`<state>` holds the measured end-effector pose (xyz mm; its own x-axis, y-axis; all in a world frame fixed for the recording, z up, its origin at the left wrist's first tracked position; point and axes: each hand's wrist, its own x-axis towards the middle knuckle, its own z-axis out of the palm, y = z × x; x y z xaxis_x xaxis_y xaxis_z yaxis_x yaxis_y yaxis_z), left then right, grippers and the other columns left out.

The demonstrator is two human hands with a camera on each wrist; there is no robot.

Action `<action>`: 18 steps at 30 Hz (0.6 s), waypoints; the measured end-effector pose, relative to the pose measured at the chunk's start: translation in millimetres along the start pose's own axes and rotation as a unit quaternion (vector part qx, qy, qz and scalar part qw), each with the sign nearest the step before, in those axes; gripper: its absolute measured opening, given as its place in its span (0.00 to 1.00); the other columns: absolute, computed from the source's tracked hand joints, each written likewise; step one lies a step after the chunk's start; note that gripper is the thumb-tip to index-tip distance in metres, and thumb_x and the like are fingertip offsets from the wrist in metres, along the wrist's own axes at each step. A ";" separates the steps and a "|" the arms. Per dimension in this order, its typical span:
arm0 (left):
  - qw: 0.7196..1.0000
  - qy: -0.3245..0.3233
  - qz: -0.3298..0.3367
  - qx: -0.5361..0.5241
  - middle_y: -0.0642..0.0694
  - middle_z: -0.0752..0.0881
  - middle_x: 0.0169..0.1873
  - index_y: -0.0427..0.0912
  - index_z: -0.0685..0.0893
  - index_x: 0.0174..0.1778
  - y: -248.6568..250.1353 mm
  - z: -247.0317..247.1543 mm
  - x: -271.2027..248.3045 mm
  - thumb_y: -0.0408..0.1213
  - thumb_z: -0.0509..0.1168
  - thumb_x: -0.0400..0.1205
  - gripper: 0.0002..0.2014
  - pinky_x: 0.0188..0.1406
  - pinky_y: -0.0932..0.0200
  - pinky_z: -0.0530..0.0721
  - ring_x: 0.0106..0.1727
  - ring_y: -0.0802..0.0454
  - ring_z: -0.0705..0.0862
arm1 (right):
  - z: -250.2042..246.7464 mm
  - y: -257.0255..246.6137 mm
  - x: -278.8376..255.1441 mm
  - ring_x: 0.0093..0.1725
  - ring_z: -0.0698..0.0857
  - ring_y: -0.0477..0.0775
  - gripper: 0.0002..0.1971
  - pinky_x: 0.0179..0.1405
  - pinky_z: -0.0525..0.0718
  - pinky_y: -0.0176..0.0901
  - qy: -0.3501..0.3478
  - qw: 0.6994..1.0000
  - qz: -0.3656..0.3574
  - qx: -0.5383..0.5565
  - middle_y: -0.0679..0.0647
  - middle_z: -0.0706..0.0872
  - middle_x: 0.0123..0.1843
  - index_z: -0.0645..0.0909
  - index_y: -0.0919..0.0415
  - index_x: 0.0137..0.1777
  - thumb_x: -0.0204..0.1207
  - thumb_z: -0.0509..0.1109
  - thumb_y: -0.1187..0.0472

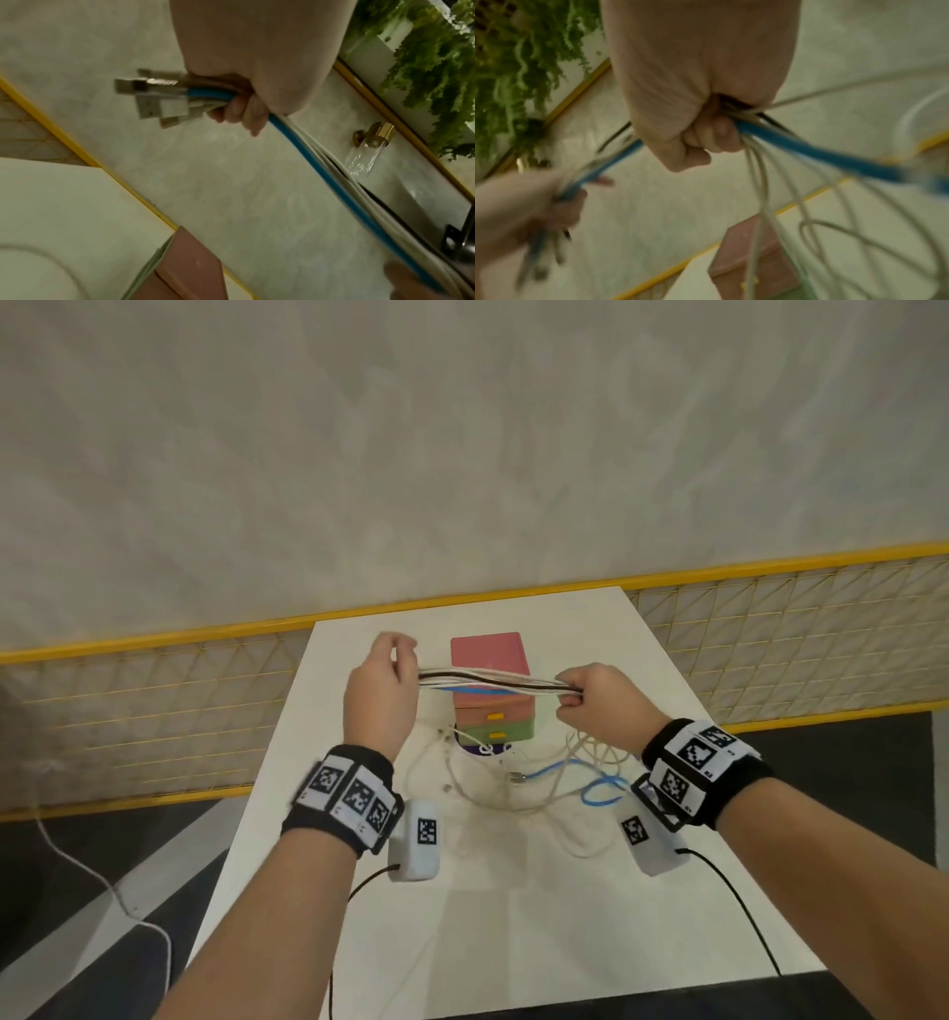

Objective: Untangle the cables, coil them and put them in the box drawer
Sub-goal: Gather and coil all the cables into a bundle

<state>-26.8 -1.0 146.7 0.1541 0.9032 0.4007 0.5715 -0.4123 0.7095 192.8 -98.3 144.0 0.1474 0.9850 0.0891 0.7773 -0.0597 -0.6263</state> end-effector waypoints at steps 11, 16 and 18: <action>0.985 -0.157 0.069 -0.025 0.44 0.89 0.52 0.54 0.75 0.73 44.3 50.3 -44.2 0.57 0.43 0.87 0.24 0.55 0.48 0.84 0.54 0.43 0.86 | 15.0 -53.4 9.8 0.26 0.71 0.48 0.08 0.30 0.69 0.42 -0.036 0.985 -0.091 -0.141 0.52 0.78 0.27 0.79 0.62 0.35 0.73 0.62 0.71; 0.971 -0.160 0.149 0.099 0.43 0.88 0.35 0.55 0.74 0.73 37.0 39.5 -31.9 0.50 0.46 0.89 0.19 0.40 0.49 0.81 0.39 0.40 0.86 | 9.6 -35.9 2.6 0.26 0.73 0.51 0.07 0.29 0.70 0.42 -0.056 0.990 -0.085 -0.093 0.48 0.74 0.24 0.76 0.57 0.31 0.68 0.68 0.66; 0.976 -0.125 0.149 0.096 0.46 0.83 0.27 0.56 0.72 0.75 38.0 30.0 -26.0 0.48 0.47 0.89 0.19 0.36 0.49 0.81 0.32 0.41 0.83 | -0.1 -28.6 4.2 0.25 0.72 0.45 0.12 0.28 0.69 0.40 -0.056 0.994 -0.073 -0.057 0.44 0.74 0.24 0.72 0.52 0.28 0.67 0.69 0.66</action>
<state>15.1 -36.6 145.8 0.5145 0.7574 0.4021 0.6080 -0.6529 0.4518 171.2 -92.5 162.4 -0.0353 0.9960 0.0815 0.8505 0.0728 -0.5210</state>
